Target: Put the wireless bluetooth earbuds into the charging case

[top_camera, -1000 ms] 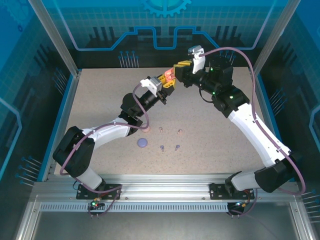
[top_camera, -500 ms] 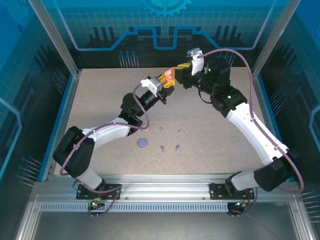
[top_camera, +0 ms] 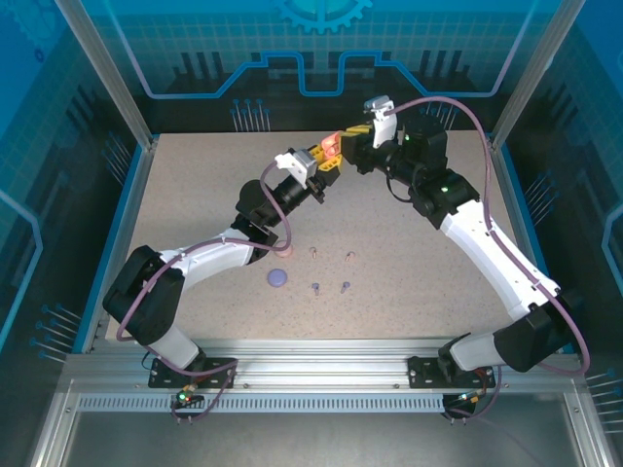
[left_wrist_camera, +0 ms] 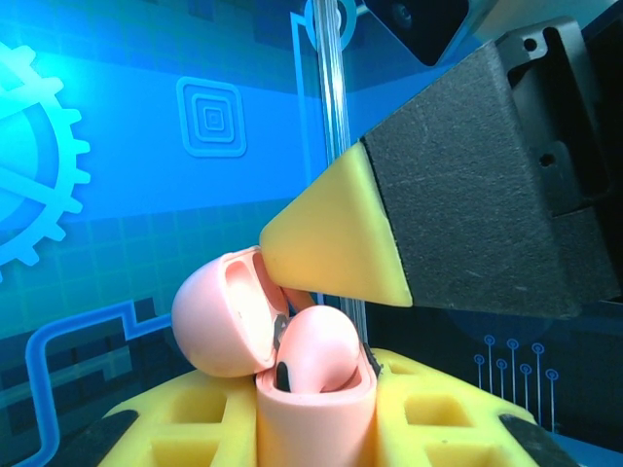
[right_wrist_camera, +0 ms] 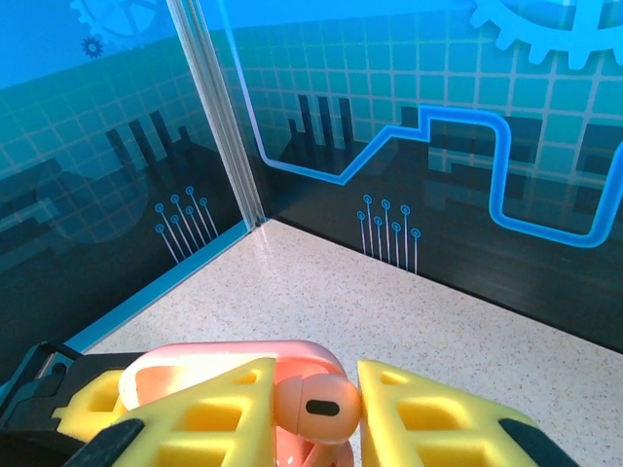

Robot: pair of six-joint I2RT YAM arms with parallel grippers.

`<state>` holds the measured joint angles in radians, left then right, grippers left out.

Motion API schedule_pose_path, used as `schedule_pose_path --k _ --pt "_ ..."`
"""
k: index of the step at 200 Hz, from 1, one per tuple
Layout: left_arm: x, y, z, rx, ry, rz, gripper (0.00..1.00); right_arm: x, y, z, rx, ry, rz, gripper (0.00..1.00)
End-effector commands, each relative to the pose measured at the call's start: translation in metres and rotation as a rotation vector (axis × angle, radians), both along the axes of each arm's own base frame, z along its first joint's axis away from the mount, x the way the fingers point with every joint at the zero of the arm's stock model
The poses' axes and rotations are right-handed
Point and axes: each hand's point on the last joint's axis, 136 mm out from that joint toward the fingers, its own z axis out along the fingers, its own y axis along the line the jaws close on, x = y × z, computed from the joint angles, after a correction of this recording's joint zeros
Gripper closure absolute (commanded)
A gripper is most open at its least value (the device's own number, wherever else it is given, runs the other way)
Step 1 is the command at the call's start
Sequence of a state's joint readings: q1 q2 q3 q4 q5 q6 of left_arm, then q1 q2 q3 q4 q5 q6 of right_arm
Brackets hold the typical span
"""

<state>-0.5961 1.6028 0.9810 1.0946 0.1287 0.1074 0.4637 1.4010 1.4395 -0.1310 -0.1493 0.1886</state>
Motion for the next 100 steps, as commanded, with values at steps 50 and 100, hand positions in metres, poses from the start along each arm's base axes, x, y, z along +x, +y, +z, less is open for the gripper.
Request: schedule_pose_path --k 50,100 --pt "-0.0097 -0.0003 0.03 -0.046 -0.076 -0.014 1.0 0.0123 -0.0041 -0.0011 -0.017 -0.044 -0.068 0.76" --pt "-0.0103 0.0013 0.0302 -0.047 -0.079 -0.008 1.0 0.0128 -0.002 -0.0069 -0.021 -0.034 -0.066 0.77"
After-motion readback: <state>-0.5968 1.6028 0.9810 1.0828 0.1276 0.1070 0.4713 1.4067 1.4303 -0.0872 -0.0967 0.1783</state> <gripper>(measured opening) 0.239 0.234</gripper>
